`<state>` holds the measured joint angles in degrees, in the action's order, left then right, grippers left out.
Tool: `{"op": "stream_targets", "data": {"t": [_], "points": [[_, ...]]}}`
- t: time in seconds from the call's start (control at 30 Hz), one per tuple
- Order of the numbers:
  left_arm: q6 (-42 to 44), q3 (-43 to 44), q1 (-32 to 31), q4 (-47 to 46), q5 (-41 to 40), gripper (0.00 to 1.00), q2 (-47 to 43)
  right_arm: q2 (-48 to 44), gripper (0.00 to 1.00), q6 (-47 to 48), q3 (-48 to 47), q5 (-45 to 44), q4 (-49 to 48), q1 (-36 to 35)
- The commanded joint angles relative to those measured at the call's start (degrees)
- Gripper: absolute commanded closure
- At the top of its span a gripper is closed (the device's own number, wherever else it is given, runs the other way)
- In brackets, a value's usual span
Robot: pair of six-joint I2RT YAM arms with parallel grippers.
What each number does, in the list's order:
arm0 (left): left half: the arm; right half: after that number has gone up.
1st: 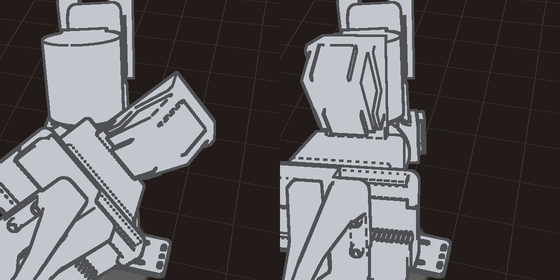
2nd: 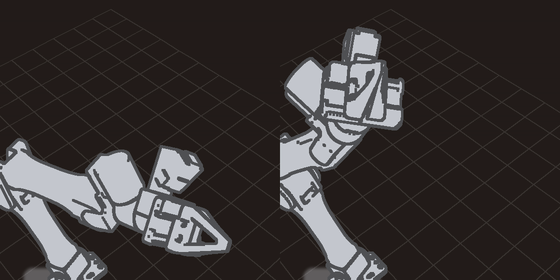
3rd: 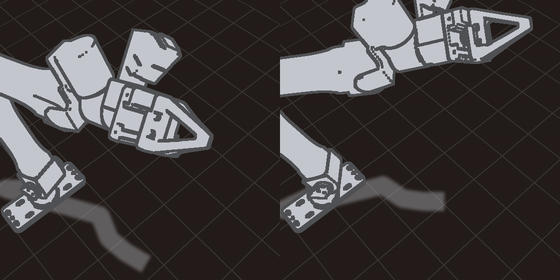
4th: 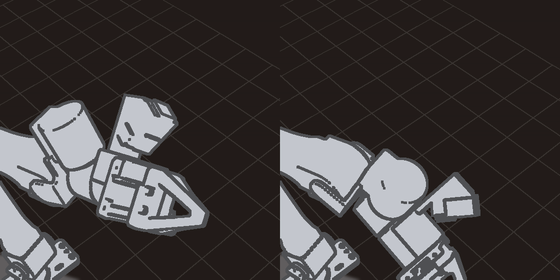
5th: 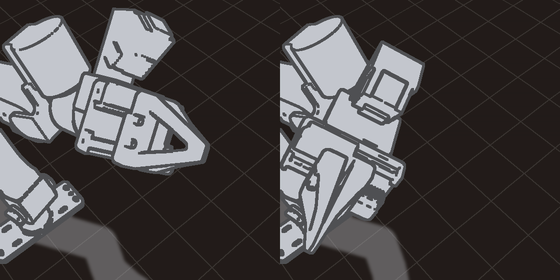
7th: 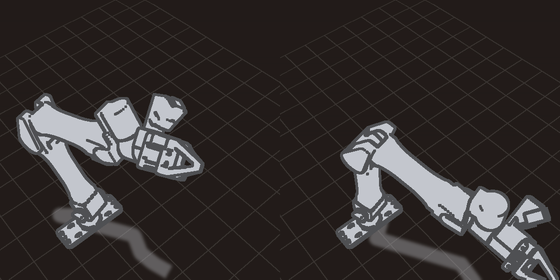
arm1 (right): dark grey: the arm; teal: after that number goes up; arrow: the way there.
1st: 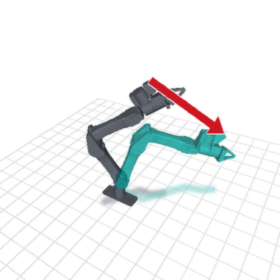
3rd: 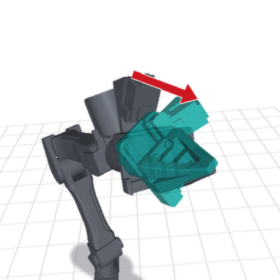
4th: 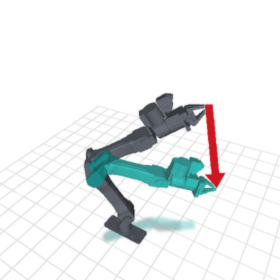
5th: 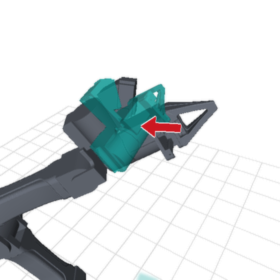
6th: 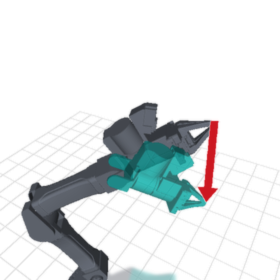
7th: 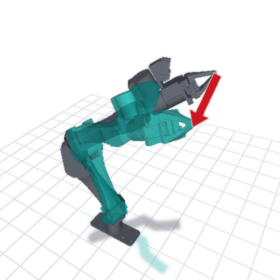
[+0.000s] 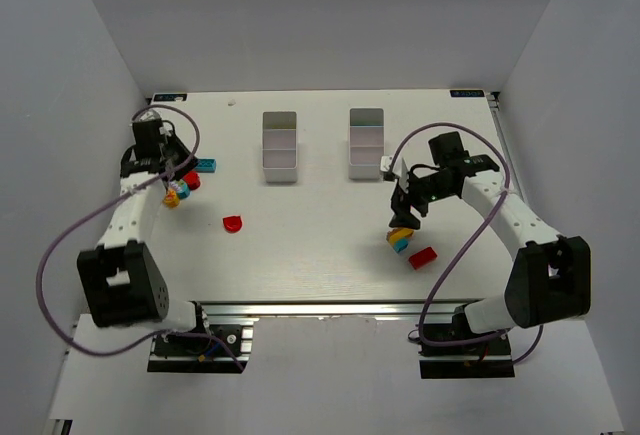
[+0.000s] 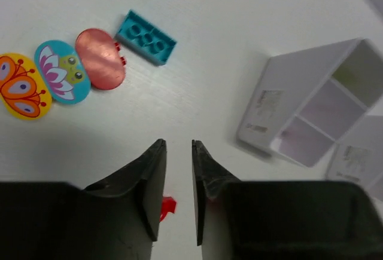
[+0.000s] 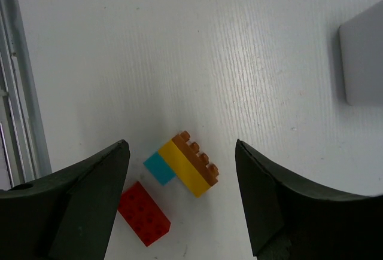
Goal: Sort the legos into containers by color
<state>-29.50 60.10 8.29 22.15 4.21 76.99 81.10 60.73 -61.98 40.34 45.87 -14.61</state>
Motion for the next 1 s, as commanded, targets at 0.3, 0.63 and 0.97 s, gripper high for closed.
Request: {"op": "stream_targets", "data": {"t": [0.3, 0.63, 0.97], "points": [[6.7, 29.1, 0.4, 16.4, -3.3, 0.19, 27.3, 1.9, 0.19, -21.2, -2.5, -0.2, -12.0, -0.2], [13.5, 43.7, -3.5, 21.0, -7.3, 0.19, 42.4, 0.5, 0.18, -22.3, 0.9, -1.3, -14.4, -0.2], [16.7, 33.7, -5.7, 17.5, -1.7, 0.23, 33.6, 0.4, 0.15, -22.4, 0.4, -1.2, -13.1, -0.1]]}}
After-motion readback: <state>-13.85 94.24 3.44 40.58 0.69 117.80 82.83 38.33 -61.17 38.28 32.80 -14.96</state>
